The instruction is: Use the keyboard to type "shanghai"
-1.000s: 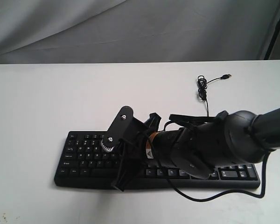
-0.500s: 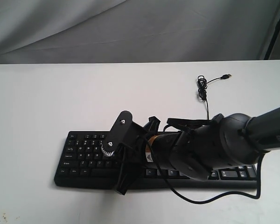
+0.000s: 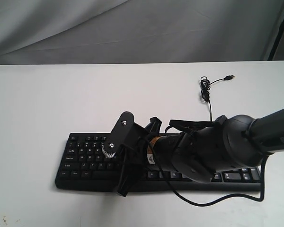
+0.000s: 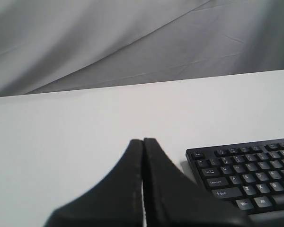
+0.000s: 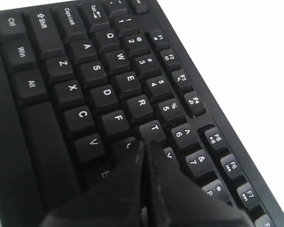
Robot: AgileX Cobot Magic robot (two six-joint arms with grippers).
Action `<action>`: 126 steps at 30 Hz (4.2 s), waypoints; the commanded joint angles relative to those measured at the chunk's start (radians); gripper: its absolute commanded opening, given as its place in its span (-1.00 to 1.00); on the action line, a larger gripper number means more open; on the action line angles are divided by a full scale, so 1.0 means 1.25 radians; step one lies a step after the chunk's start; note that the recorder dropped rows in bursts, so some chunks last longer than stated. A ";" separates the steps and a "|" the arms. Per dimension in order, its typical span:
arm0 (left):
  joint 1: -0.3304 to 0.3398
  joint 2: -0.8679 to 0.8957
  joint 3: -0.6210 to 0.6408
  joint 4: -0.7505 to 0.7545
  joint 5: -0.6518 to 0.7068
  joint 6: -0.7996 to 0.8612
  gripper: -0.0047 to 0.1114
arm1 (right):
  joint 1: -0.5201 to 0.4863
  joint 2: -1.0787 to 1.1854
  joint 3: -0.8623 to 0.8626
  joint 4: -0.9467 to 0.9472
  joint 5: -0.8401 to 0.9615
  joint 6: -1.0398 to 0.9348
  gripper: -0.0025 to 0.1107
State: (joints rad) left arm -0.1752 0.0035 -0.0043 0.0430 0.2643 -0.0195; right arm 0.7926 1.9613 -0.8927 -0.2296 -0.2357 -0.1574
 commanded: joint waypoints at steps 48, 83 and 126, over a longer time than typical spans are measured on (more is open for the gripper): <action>-0.003 -0.003 0.003 0.004 -0.004 -0.002 -0.92 | 0.101 0.083 -0.228 -0.043 0.120 -0.015 -0.96; -0.003 -0.003 0.003 0.004 -0.004 -0.002 -0.92 | 0.100 0.147 -0.256 -0.045 0.068 -0.015 -0.96; -0.003 -0.003 0.003 0.004 -0.004 -0.002 -0.92 | 0.009 -0.101 0.052 -0.017 0.024 -0.028 -0.96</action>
State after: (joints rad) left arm -0.1752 0.0035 -0.0043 0.0430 0.2643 -0.0195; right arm 0.8093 1.8285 -0.8342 -0.2653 -0.1830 -0.1911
